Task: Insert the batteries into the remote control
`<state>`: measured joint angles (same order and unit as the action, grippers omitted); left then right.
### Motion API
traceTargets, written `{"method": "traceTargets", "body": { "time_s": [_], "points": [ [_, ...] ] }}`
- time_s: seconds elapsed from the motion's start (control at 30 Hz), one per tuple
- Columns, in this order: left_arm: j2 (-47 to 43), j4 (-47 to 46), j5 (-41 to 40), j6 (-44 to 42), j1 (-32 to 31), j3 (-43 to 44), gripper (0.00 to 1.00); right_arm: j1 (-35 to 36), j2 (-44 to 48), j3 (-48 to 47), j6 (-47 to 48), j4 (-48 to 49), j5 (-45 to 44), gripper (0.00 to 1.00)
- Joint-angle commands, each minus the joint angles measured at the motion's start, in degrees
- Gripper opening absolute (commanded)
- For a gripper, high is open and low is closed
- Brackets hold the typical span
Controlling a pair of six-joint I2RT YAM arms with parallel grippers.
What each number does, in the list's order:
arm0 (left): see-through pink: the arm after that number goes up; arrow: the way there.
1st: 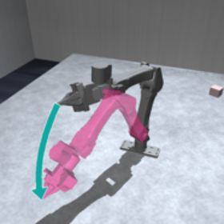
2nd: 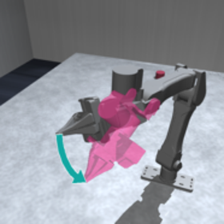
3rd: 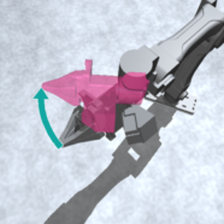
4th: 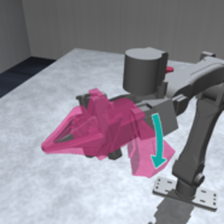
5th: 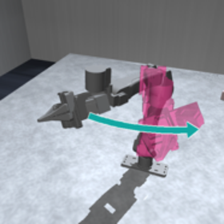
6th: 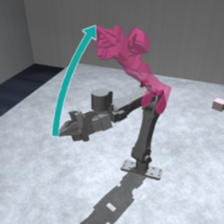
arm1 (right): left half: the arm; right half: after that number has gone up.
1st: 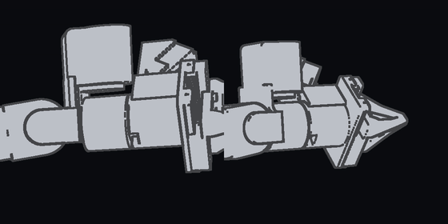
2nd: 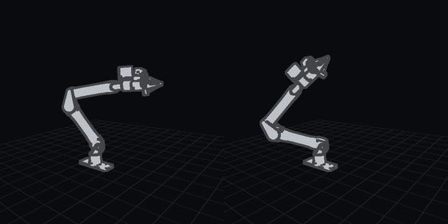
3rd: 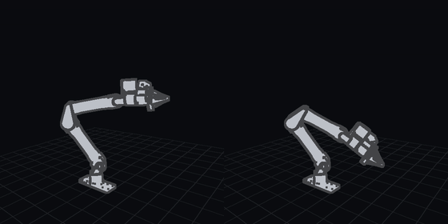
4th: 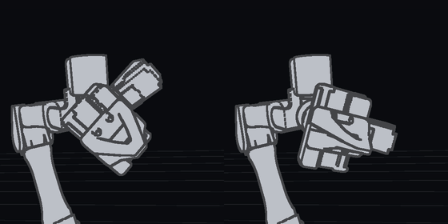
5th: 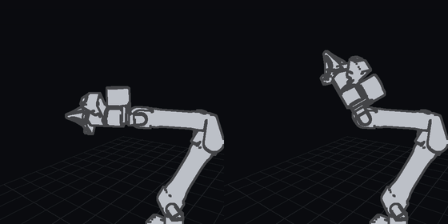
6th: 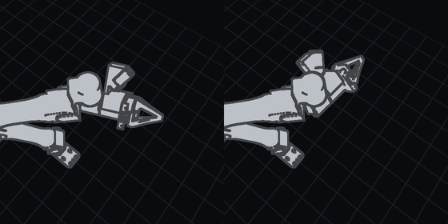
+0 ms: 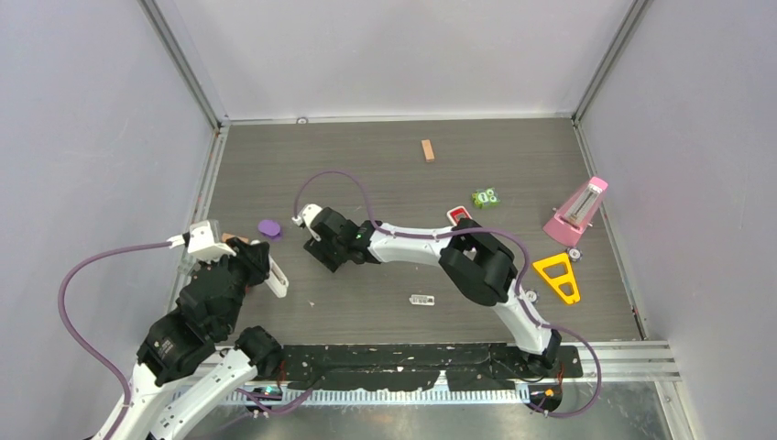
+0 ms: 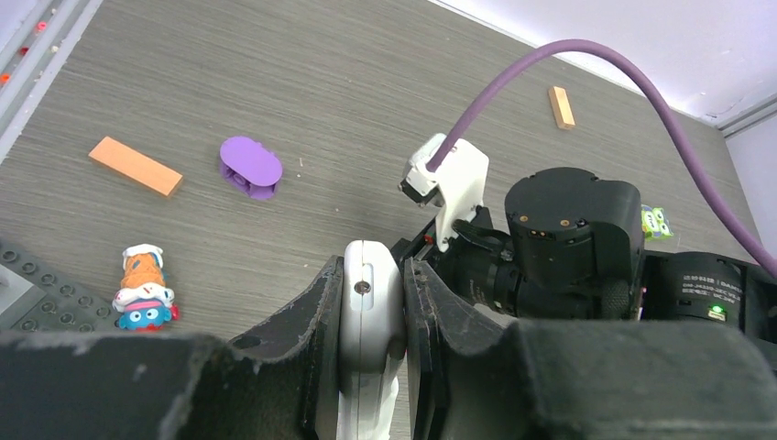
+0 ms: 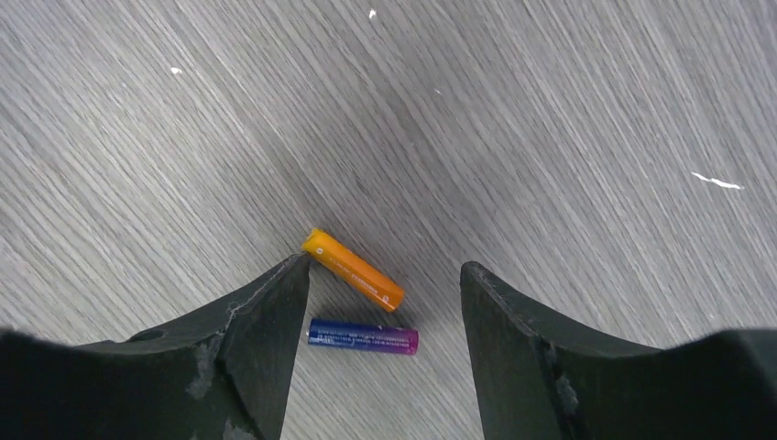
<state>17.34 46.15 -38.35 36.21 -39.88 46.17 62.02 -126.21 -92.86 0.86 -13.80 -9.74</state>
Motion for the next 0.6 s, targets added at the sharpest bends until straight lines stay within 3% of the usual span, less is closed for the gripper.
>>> {"method": "traceTargets", "body": {
  "time_s": [0.0,0.2,0.47,0.57],
  "points": [
    [0.1,-1.3,-1.1,1.1,0.0,1.6,0.0,-0.1,-1.8,-3.5,2.2,-1.6,1.6,0.65],
    [0.0,-1.6,-0.3,1.4,0.1,1.2,0.0,-1.0,-2.0,-1.8,2.5,-1.5,6.9,0.53],
    [0.2,-1.7,0.6,2.0,0.1,0.6,0.0,-1.6,-1.7,-0.5,4.5,-2.3,8.9,0.15],
    [0.5,-2.1,1.1,2.0,0.1,0.4,0.0,-1.7,-0.7,0.6,4.1,-1.1,7.7,0.09]
  ]
}}
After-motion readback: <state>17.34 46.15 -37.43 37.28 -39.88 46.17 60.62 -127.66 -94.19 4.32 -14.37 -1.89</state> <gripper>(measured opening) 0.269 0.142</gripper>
